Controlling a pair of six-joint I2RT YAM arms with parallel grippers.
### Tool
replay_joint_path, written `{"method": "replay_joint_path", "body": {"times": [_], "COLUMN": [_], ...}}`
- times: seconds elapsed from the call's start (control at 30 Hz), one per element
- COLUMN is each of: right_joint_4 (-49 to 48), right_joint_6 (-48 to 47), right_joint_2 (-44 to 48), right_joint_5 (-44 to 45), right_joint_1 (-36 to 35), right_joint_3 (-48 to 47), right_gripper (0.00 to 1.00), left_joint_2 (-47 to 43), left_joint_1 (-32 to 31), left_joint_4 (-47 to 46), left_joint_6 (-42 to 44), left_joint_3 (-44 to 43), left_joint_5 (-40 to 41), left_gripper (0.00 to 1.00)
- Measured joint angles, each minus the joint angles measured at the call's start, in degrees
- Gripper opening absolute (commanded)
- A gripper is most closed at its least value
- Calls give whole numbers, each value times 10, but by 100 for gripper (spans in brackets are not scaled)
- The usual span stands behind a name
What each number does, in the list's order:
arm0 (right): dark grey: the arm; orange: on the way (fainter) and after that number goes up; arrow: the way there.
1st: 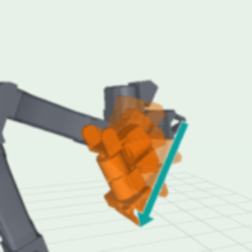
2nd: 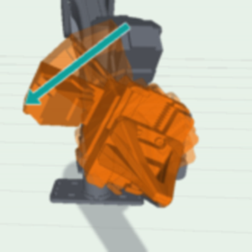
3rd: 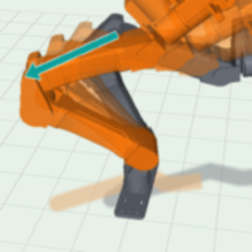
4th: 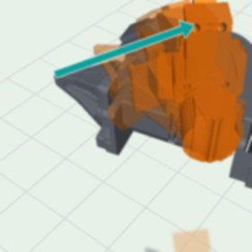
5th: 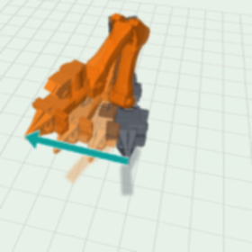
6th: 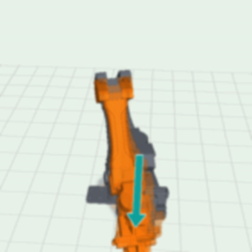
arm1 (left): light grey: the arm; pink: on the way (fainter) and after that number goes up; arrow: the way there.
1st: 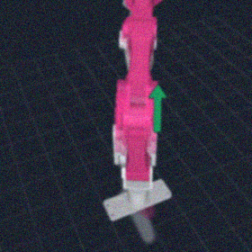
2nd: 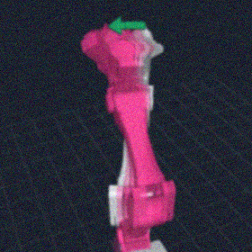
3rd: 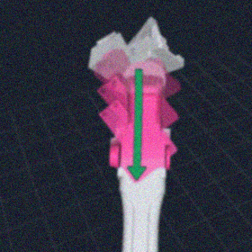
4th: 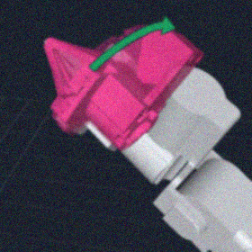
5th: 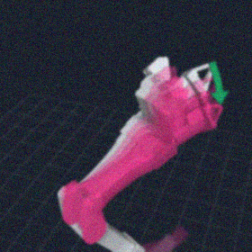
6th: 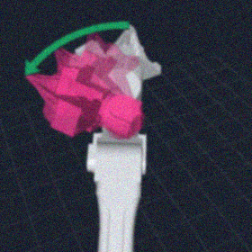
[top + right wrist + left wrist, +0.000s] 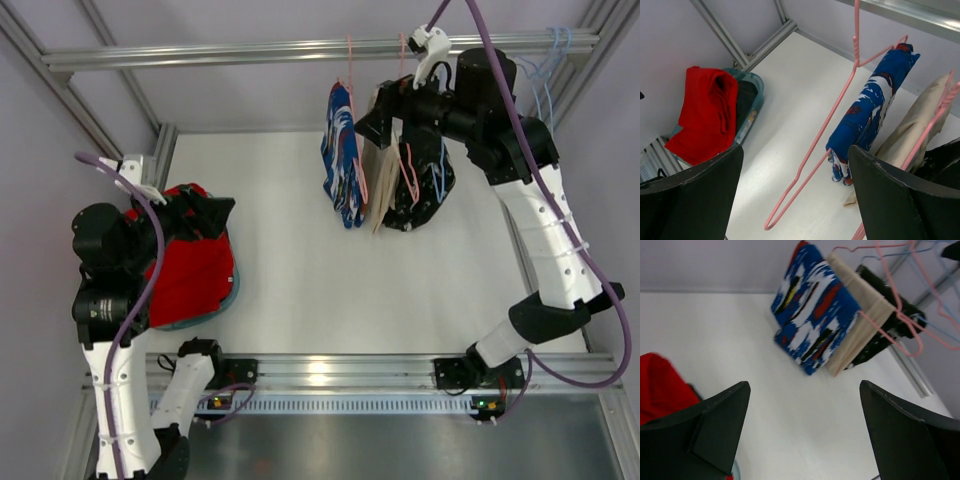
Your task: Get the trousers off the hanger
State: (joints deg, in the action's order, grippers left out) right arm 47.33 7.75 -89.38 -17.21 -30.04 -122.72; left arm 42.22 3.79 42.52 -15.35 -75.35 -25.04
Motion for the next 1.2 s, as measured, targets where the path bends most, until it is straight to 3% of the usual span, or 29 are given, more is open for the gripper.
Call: {"method": "replay_joint_path", "body": {"times": [0.17, 0.37, 0.5, 0.77, 0.97, 1.1, 1.17, 1.2], "right_joint_4": [-12, -16, -23, -32, -30, -30, -30, -31], "right_joint_6": [-1, -19, -34, -47, -48, -48, -48, -48], "right_joint_2": [13, 66, 106, 132, 131, 132, 133, 133], "right_joint_5": [23, 48, 64, 81, 85, 85, 85, 85], "right_joint_1": [-3, -3, -3, 1, 11, 16, 17, 18], "right_joint_3": [0, 5, 9, 24, 35, 35, 40, 42], "right_gripper": [88, 92, 93, 95, 96, 96, 96, 95], "left_joint_2": [30, 217, 312, 420, 483, 527, 542, 548], "left_joint_1": [-6, -123, -181, -290, -323, -333, -336, -336], "left_joint_4": [-236, -459, -513, -591, -635, -656, -666, -671], "left_joint_6": [-169, -304, -328, -345, -370, -393, -408, -414], "left_joint_3": [84, 72, 44, -19, -58, -85, -93, -94], "left_joint_5": [-105, -99, -87, -85, -83, -79, -78, -77], "left_gripper": [93, 87, 85, 79, 67, 53, 36, 23]}}
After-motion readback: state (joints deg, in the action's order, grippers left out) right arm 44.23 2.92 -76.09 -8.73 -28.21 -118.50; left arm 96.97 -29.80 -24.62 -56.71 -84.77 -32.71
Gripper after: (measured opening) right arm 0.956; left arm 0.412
